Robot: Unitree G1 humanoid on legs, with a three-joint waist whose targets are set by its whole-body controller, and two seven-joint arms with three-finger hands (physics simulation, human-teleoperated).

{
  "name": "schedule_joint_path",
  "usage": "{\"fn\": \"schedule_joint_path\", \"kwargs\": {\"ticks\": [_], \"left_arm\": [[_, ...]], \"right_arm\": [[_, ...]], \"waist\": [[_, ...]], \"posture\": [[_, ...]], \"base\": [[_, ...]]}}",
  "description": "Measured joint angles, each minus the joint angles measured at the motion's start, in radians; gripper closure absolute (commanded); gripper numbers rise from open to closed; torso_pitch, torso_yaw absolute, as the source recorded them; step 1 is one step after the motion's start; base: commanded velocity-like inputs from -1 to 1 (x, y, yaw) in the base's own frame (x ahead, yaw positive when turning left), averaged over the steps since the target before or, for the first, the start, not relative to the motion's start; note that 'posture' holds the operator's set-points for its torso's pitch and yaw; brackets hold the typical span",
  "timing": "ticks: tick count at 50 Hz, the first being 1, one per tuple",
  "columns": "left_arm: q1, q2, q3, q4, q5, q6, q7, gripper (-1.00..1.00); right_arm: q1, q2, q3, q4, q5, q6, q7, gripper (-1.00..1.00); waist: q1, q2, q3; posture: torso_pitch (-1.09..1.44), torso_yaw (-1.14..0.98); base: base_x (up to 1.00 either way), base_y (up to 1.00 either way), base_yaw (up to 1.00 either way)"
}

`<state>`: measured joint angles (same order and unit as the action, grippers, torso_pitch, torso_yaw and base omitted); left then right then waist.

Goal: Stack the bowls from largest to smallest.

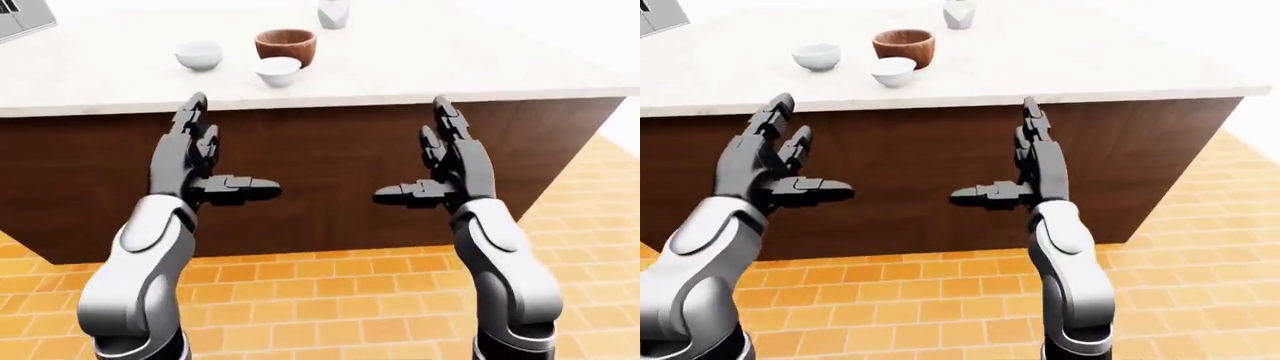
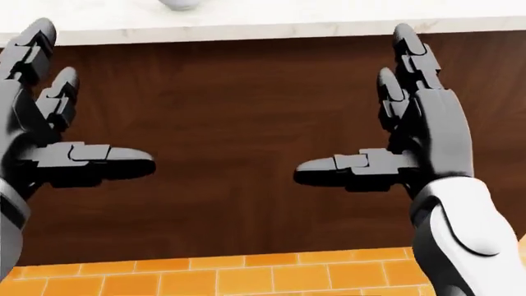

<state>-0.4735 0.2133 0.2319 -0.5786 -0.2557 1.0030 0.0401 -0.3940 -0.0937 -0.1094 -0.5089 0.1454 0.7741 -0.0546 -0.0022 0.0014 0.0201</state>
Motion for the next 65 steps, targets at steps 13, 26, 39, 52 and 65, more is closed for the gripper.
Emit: {"fn": "schedule_joint_path", "kwargs": {"ticks": [13,26,39,52,65], "left_arm": [[-0.079,0.057,0.023,-0.003,-0.112,0.051,0.050,-1.00],[-0.102,0.103,0.048,-0.004,-0.172,0.053,0.108,-1.00],[-0.192,0.151,0.025,0.007,-0.210,0.119,0.108,-1.00],[-0.237,0.201,0.065,0.035,-0.202,0.135,0.122,-1.00],[-0.256,0.194,0.064,-0.008,-0.211,0.171,0.136,-1.00]], "right_arm": [[-0.045,-0.007,-0.007,-0.041,0.070,0.078,-0.062,-1.00],[-0.063,0.010,0.002,-0.058,0.147,0.098,-0.085,-1.00],[-0.065,-0.031,0.009,-0.057,0.137,0.117,-0.088,-1.00],[-0.143,-0.010,0.027,-0.052,0.142,0.180,-0.035,-1.00],[-0.171,-0.059,-0.049,-0.068,0.224,0.178,-0.053,-1.00]], "waist": [[-0.029,0.031,0.021],[-0.018,0.051,0.033],[-0.061,0.054,0.038],[-0.038,0.045,0.033],[-0.029,0.032,0.003]], "posture": [[0.00,0.00],[0.00,0.00],[0.00,0.00],[0.00,0.00],[0.00,0.00]], "base": [[0.00,1.00,0.00],[0.09,0.51,-0.15],[0.28,0.02,-0.67],[0.95,0.16,0.00],[0.83,-0.31,0.00]]}}
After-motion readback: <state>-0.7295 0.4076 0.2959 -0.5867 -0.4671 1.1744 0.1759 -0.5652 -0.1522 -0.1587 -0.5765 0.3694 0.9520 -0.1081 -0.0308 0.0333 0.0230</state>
